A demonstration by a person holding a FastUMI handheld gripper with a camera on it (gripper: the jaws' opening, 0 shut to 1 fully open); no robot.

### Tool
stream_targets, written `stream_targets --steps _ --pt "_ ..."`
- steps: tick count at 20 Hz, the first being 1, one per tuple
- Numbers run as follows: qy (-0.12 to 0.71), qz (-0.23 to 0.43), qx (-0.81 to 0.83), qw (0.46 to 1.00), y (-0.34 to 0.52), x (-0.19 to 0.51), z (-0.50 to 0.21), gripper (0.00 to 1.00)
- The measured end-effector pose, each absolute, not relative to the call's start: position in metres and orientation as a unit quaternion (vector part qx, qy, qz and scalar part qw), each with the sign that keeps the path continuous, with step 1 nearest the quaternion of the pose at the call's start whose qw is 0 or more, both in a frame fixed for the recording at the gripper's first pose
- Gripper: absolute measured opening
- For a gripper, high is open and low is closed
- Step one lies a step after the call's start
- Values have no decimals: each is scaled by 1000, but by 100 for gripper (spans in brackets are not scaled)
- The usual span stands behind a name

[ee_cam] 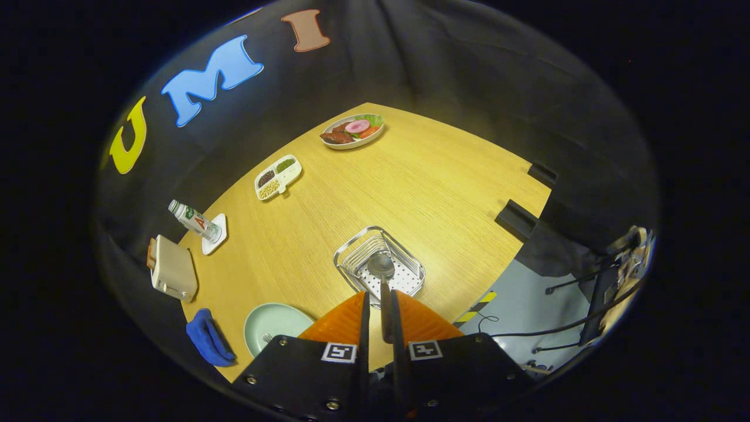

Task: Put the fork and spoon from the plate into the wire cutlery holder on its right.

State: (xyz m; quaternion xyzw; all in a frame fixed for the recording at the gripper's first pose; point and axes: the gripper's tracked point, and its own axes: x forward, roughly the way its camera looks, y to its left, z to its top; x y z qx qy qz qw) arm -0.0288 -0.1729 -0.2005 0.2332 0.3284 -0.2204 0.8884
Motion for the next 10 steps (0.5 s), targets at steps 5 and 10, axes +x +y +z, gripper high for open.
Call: stream_targets --steps 5,10 --pt "325 -216 229 892 -170 -23 -197 24" --pt "306 -211 198 907 -164 -11 -184 24"
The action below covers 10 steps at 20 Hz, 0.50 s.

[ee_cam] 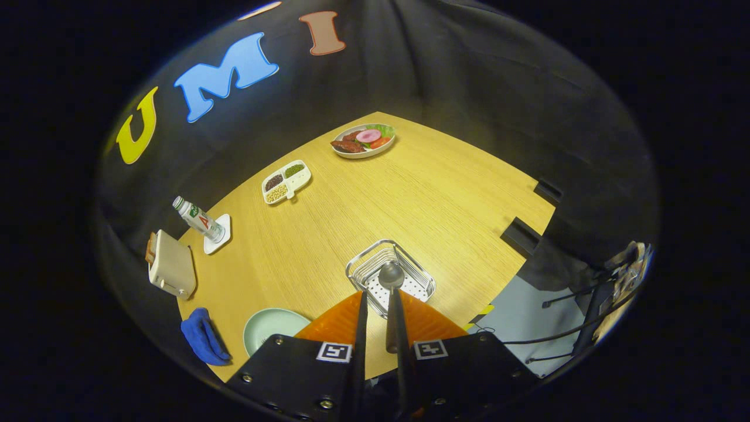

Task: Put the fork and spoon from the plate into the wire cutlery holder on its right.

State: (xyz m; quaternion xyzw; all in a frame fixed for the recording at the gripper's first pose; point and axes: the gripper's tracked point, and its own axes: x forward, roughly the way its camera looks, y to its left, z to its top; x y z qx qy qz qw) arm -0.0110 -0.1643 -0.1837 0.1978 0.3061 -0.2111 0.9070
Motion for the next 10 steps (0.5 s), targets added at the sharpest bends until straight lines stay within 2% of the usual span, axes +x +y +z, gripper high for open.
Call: stream_targets --steps 10 --pt "322 -148 150 923 -110 22 -185 24"
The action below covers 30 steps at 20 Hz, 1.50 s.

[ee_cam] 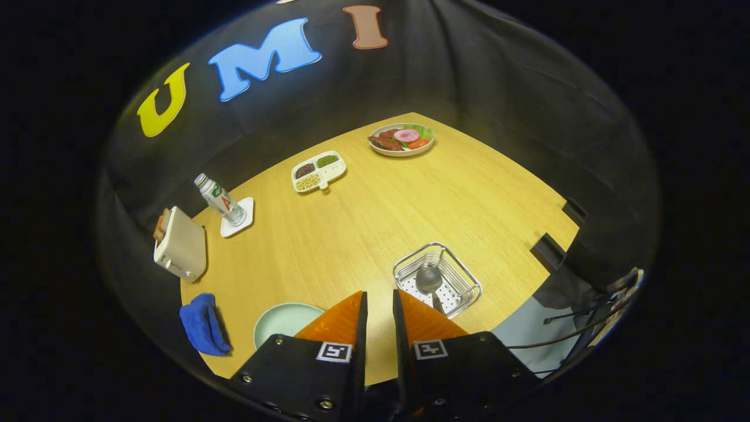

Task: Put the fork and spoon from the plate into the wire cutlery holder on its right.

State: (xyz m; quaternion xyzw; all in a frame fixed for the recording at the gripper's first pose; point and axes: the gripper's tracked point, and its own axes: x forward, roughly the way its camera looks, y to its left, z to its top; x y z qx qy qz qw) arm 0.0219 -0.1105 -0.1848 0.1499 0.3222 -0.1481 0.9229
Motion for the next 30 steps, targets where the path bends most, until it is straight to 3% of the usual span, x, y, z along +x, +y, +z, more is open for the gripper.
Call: stream_targets --steps 15,30 --pt "404 5 57 913 19 44 -228 24" --pt "518 67 2 853 63 -10 -314 24"
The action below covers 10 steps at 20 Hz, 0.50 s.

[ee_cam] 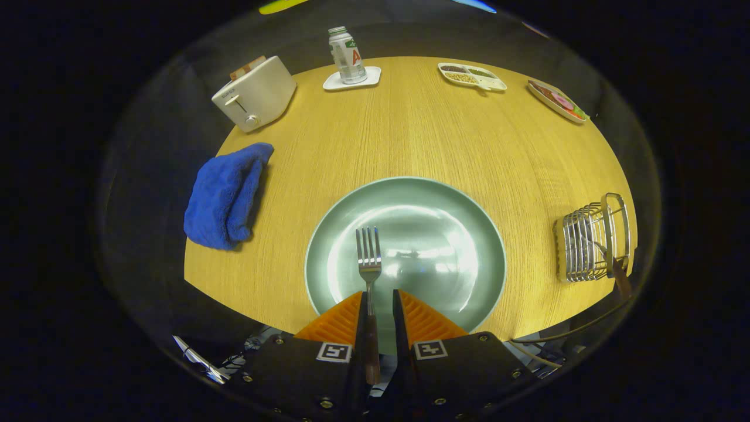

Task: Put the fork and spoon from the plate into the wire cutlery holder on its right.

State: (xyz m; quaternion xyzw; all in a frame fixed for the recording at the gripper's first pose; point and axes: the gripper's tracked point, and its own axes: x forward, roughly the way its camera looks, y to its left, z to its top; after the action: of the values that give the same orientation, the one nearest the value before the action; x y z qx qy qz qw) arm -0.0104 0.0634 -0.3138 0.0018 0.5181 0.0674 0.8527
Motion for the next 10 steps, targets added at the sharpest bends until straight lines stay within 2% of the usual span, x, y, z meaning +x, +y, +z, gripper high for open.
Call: stream_targets --steps 8,9,10 --pt "560 76 -8 825 67 -27 -353 24" --pt "563 78 -7 823 67 -29 -348 10" --pt "560 81 -2 825 67 -28 -344 10"
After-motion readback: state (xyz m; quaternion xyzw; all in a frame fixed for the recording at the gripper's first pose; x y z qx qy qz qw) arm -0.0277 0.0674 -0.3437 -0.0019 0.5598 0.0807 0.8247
